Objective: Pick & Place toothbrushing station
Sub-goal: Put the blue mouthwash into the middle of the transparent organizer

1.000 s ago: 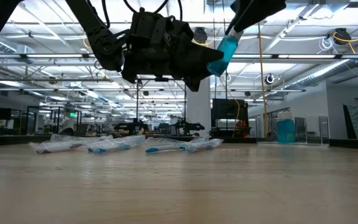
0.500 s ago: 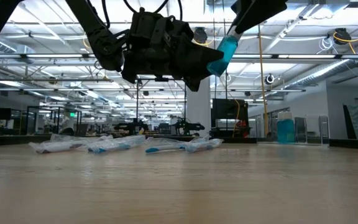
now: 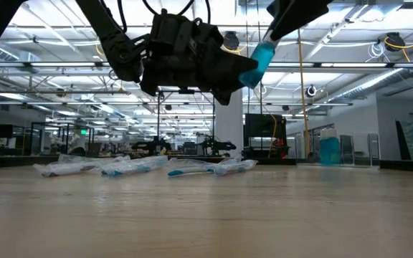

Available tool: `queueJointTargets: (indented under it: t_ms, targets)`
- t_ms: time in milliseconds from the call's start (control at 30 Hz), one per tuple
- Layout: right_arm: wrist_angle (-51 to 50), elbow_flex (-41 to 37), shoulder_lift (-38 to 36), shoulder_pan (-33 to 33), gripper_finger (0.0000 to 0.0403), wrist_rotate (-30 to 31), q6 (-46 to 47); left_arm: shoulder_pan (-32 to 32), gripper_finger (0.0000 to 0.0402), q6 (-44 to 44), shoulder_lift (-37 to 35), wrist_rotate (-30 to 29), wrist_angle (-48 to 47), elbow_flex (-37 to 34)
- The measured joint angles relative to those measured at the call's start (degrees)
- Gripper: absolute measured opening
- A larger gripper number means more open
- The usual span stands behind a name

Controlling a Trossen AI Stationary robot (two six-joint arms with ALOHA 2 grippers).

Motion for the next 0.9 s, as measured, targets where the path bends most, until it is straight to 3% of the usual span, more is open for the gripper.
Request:
queueJointTargets:
  t_ms: [167, 300, 500, 733, 900]
  targets:
    - [-0.67, 0.00, 0.00, -0.02, 0.0091, 0.07, -0.06, -0.80, 0.0145, 2.04, 0.04, -2.29, -0.07, 0.00]
    - [-2.52, 0.00, -0.02, -0.02, 0.0092, 0.68, -0.05, -1.75, 0.0150, 2.10, 0.07, -8.08, -1.15, 0.52]
    - [-4.74, -0.07, 0.04, -0.80, 0.0092, 4.55, 4.96, -2.14, 0.0215, 2.08, 0.00, -14.18, -1.51, 3.22]
    - [-8.28, -0.07, -0.02, -2.87, 0.0092, 4.93, 8.50, -2.14, 0.0286, 2.10, 0.02, -14.33, -2.03, 4.33]
    - [-12.93, 0.34, -1.75, -6.72, 0.0091, 10.90, 10.99, -2.09, 0.0309, 2.45, 0.02, -14.66, -2.31, 4.33]
